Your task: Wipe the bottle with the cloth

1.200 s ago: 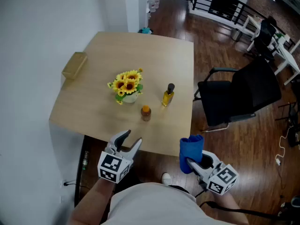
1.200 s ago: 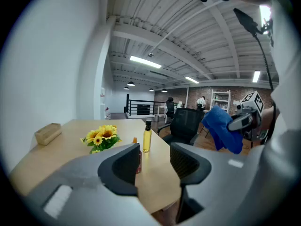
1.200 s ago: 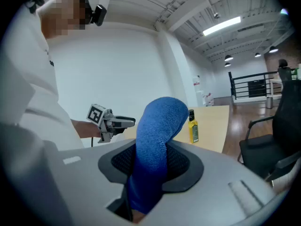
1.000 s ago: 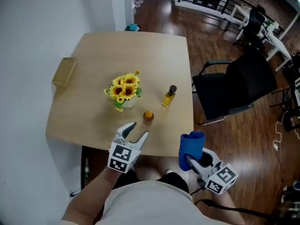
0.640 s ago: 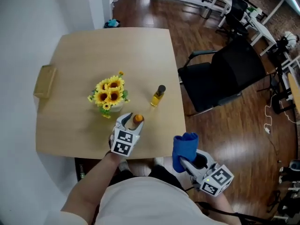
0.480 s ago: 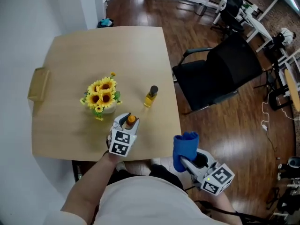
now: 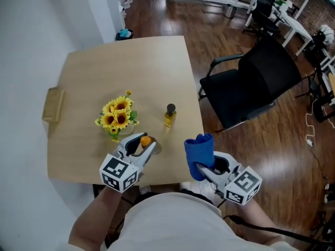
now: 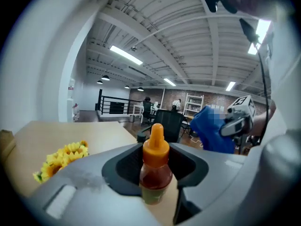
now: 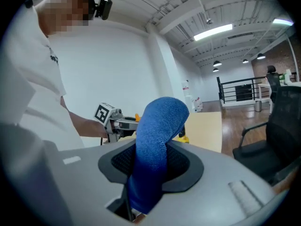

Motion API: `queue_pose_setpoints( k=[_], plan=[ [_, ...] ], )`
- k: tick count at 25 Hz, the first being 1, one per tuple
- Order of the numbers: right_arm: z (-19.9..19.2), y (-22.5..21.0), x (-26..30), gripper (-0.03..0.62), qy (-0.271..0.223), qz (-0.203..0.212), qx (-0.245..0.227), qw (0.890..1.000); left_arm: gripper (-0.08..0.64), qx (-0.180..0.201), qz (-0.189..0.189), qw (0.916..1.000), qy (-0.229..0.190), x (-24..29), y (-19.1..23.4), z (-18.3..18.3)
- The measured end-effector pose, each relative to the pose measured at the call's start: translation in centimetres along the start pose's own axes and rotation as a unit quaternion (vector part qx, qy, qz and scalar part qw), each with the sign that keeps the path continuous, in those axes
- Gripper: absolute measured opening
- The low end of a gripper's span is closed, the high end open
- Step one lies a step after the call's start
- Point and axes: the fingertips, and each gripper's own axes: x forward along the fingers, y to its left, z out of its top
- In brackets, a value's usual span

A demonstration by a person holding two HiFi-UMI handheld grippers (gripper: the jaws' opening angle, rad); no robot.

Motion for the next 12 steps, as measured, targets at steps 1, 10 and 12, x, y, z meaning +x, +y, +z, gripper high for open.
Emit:
queue_pose_setpoints(
  k=[1,10,12],
  plan=[
    [1.3,0.4,1.0,0.146,-0.009,0.015,-0.013,1.000,0.161,0.002,-0.013,0.9999,-0.006,-0.7,-0.8,1.3],
    [9.1,4.5,6.7,0.146,-0.082,0.130,-0.084,0.985,0.161,0.009,-0.085,0.9952,-0.046,-4.1,-6.4,6.4],
    [8.5,4.2,6.9,0.144,-0.083,0.143,-0.065,0.984,0.161,0.014,-0.079,0.9951,-0.057,-4.6,-6.7,7.8]
  ],
)
